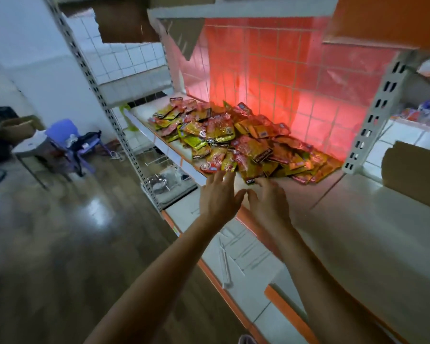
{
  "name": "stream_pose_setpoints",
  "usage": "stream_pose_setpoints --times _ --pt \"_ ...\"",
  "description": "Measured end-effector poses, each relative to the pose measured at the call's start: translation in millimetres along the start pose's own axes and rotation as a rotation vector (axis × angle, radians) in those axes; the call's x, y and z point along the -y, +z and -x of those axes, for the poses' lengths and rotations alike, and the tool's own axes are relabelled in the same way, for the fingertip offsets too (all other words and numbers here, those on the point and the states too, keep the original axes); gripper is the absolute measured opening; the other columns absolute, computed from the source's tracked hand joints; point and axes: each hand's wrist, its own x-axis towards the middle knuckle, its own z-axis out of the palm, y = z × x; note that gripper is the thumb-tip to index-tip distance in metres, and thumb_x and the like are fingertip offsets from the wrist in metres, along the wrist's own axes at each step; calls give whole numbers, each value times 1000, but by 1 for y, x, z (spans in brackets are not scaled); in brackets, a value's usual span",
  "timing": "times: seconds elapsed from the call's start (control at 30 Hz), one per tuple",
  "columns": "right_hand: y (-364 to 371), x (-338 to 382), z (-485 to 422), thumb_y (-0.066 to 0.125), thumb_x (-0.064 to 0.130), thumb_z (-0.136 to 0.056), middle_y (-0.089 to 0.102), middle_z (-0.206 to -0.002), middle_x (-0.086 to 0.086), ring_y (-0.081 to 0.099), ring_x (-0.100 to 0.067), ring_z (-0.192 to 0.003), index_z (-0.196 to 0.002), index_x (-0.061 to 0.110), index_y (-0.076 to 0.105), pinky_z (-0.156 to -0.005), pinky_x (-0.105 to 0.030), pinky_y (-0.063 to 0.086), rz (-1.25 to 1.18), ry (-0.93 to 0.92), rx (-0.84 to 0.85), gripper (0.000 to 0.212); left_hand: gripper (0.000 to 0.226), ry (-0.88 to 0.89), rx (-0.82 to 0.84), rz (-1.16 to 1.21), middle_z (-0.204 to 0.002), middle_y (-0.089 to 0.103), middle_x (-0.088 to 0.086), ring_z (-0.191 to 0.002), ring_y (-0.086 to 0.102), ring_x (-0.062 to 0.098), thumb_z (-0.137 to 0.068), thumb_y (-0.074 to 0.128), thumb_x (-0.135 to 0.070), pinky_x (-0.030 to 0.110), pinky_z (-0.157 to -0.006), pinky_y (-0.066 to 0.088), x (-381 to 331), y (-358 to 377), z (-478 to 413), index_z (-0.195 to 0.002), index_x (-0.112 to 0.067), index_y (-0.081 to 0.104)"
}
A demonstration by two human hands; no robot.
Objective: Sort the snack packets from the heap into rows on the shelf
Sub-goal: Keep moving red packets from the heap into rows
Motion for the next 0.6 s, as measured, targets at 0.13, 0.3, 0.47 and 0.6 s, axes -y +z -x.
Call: stream_pose_setpoints --times 0.13,0.3,0.47,0.6 --pt "15 3 -39 60 21 -90 62 -119 -6 52 -25 -114 -117 14 60 -91 -33 40 2 13 -19 28 56 -51 23 30 -137 47 11 -125 43 31 -93 54 -44 43 -98 42 16 9 -36 -138 -13 42" --pt "24 4 -84 56 23 -92 58 -124 -11 48 -29 -119 -124 11 56 -98 -35 37 76 61 -124 34 51 -120 69 20 -129 53 15 -120 47 33 -96 47 -45 41 -94 44 33 15 -87 -133 -9 46" --pt "31 9 -123 53 27 -93 53 -131 -13 41 -33 -125 -129 11 50 -100 -40 34 244 95 -189 40 45 -170 123 -101 -125 51 15 -118 48 35 -95 49 -43 41 -94 42 45 17 -118 -125 -9 50" --pt "45 11 -137 55 37 -92 42 -142 -12 31 -32 -133 -140 15 37 -106 -43 28 359 227 -164 56 37 -171 119 -74 -120 47 16 -112 50 40 -96 49 -40 46 -91 43 51 17 -125 -122 -14 46"
